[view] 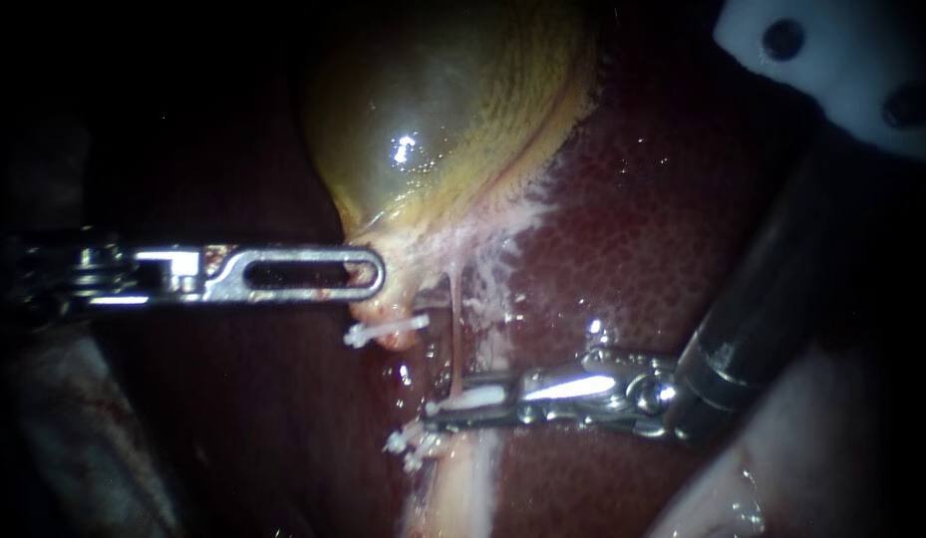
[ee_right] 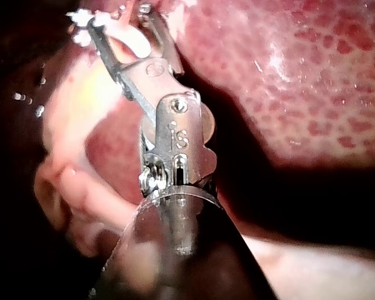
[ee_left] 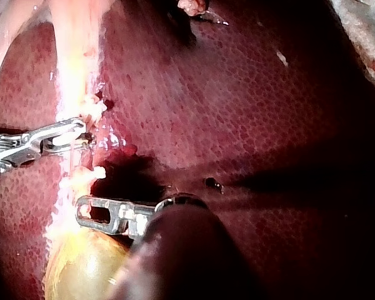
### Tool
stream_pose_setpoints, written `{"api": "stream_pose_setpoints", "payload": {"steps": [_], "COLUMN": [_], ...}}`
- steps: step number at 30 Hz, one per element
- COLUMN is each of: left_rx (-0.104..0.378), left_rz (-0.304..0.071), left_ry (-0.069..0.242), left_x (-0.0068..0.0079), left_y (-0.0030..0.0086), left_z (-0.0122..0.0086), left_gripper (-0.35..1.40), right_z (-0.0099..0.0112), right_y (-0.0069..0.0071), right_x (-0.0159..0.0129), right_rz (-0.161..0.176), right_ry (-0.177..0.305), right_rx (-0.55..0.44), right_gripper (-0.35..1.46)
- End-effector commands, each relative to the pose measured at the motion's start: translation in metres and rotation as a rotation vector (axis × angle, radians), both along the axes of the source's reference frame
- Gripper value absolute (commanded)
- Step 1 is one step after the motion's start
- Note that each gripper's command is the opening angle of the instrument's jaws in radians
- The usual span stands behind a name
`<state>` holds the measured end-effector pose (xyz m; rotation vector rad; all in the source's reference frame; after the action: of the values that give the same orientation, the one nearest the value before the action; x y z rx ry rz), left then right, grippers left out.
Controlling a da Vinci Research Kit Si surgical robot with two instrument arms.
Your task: Going back first clip right tube
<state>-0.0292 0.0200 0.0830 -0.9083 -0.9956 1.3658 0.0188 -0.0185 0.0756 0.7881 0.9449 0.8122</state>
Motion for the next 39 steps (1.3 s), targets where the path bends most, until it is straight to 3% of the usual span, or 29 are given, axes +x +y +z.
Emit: {"api": "stream_pose_setpoints", "payload": {"steps": [1,16,24,39], "left_rx": [0.000,0.000,0.000,0.000], "left_rz": [0.000,0.000,0.000,0.000], "left_ry": [0.000,0.000,0.000,0.000], "left_x": [0.0000,0.0000,0.0000,0.0000], "left_y": [0.0000,0.0000,0.0000,0.0000], "left_z": [0.0000,0.0000,0.0000,0.0000], "left_gripper": [-0.35,-0.35,-0.35,-0.35], "right_z": [-0.0002,-0.0011,-0.0026,-0.0067], "right_y": [0.0002,0.0015,0.0029,0.0056], "right_x": [0.0000,-0.0001,-0.0016,-0.0062], "right_rz": [-0.004,-0.079,-0.128,-0.093], "right_ry": [0.001,0.033,0.052,0.069], "right_rx": [-0.009,-0.164,-0.263,-0.394], "right_gripper": [0.45,0.47,0.46,0.49]}}
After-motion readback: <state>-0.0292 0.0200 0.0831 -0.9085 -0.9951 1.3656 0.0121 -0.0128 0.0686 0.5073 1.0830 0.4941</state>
